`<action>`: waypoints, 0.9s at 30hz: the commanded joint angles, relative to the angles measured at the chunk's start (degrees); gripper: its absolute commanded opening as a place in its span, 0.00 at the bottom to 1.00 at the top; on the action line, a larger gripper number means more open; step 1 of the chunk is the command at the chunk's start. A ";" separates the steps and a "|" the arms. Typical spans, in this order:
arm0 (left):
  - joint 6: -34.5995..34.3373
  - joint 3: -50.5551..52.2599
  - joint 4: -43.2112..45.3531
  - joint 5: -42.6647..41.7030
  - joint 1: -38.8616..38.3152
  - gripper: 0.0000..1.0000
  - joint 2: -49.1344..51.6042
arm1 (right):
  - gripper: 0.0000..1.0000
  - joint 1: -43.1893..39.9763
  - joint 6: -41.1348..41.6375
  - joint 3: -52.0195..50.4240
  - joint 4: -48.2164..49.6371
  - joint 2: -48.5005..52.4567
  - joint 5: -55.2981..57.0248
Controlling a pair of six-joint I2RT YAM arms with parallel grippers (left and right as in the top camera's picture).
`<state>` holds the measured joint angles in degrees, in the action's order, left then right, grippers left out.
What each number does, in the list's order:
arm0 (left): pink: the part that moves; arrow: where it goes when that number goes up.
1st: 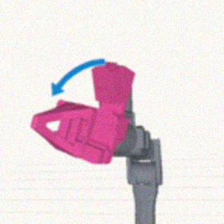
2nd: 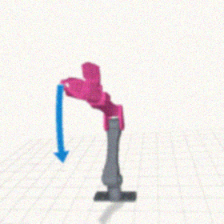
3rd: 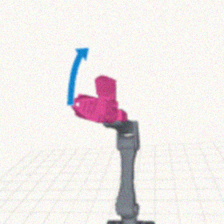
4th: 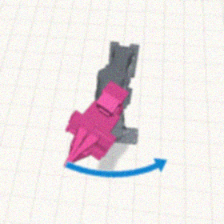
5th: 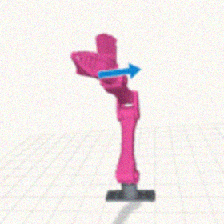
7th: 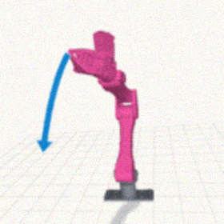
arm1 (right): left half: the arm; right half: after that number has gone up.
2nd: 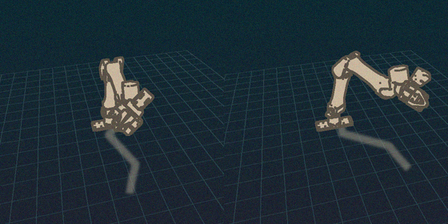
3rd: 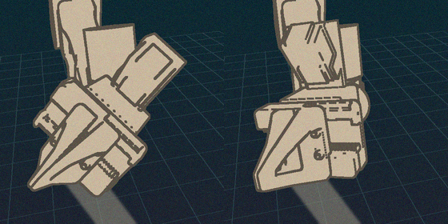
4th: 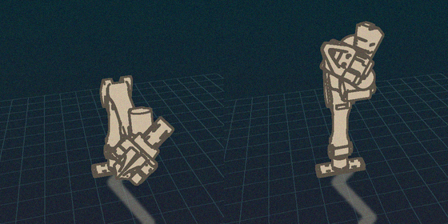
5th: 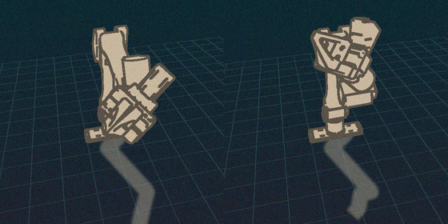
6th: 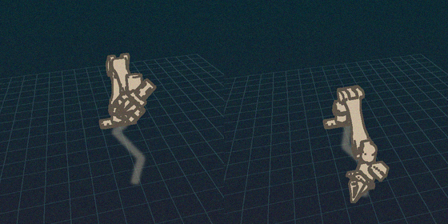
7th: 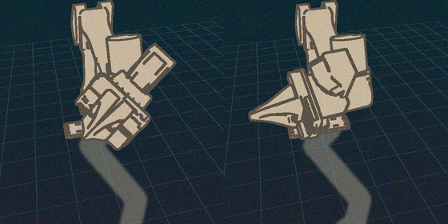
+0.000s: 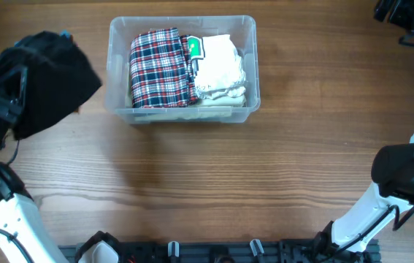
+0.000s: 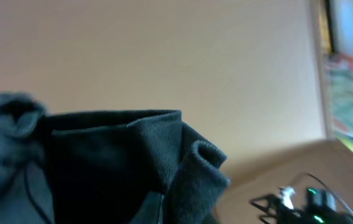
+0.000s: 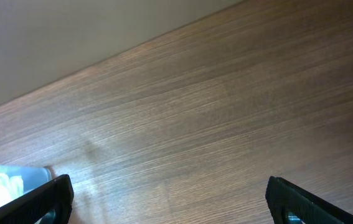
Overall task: Pack container
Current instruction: 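Lift the black knit item and carry it toward the box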
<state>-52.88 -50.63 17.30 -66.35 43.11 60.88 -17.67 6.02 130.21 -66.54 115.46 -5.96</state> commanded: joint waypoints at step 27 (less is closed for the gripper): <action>4.72 -5.64 19.30 67.23 -62.01 0.04 26.47 | 1.00 0.17 0.52 -0.20 0.13 0.48 0.33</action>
<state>-51.07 -54.11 36.99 -25.89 -11.99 88.29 -17.67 6.02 130.21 -66.57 115.46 -5.96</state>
